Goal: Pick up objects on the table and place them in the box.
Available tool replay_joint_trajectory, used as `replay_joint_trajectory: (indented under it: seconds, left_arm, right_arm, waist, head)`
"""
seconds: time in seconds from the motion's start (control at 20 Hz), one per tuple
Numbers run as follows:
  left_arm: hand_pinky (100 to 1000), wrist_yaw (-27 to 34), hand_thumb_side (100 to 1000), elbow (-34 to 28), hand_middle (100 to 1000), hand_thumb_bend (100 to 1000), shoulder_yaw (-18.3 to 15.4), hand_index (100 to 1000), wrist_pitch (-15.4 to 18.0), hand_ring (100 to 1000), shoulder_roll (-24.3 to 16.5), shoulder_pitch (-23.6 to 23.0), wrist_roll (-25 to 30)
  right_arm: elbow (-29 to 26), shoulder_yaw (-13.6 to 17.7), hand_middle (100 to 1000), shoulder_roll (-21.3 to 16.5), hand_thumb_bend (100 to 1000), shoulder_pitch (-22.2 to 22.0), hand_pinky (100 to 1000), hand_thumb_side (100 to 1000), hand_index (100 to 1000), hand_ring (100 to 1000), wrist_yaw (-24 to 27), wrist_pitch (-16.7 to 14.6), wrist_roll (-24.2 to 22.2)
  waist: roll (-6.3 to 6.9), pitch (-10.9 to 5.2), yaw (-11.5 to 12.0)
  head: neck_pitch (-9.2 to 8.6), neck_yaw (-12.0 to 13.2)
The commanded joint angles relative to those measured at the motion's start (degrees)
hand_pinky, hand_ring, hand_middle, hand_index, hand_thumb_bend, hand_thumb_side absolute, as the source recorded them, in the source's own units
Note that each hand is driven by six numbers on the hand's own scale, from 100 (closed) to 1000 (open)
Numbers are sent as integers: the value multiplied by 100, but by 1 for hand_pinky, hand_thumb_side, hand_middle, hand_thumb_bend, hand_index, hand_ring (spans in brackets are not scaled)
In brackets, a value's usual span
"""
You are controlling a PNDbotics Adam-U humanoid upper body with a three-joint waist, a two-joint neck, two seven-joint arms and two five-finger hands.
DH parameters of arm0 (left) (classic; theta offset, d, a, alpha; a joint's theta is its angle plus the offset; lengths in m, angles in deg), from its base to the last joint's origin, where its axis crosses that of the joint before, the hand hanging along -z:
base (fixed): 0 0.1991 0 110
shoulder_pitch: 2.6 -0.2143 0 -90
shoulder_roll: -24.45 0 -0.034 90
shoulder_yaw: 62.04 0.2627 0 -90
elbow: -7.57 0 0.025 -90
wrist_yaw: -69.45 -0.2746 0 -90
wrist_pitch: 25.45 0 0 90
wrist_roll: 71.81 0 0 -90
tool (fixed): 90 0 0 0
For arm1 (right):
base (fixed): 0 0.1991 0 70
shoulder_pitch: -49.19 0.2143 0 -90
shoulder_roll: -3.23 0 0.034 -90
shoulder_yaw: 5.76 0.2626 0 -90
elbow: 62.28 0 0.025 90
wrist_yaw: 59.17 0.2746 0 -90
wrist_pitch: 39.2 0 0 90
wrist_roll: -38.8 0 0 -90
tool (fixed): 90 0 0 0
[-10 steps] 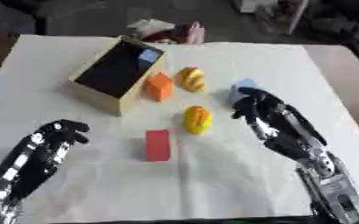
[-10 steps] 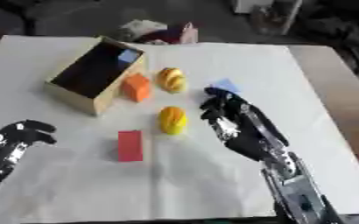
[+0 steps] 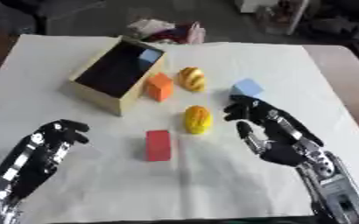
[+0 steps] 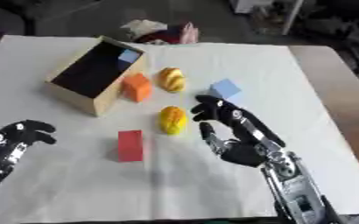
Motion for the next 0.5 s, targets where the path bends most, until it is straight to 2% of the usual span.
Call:
replay_joint_trajectory:
  seconds: [0.05, 0.25, 0.35, 0.5]
  left_arm:
    - [826, -9, 756, -63, 674, 100, -19, 745, 1, 650, -27, 49, 9]
    - [826, -5, 756, -66, 675, 100, -13, 745, 5, 651, -29, 54, 15]
    - [826, -6, 754, -64, 675, 100, -15, 745, 4, 651, -36, 51, 15]
    - [826, -1, 753, -64, 675, 100, -2, 745, 5, 652, -52, 46, 27]
  right_arm:
    - [-139, 48, 788, -48, 100, 34, 847, 544, 956, 787, -76, -105, -150]
    - [-186, 71, 809, -143, 100, 100, 858, 582, 974, 810, -345, -336, -273]
    - [-166, 57, 816, -290, 100, 223, 863, 563, 979, 818, -417, -453, -303]
    - [-86, -9, 830, -745, 100, 580, 871, 512, 987, 831, -436, -627, -350]
  waist:
    - [8, -53, 7]
    - [6, -59, 23]
    - [0, -70, 38]
    - [-15, -97, 54]
  head:
    - [26, -3]
    - [26, -10]
    - [26, -24]
    - [26, -26]
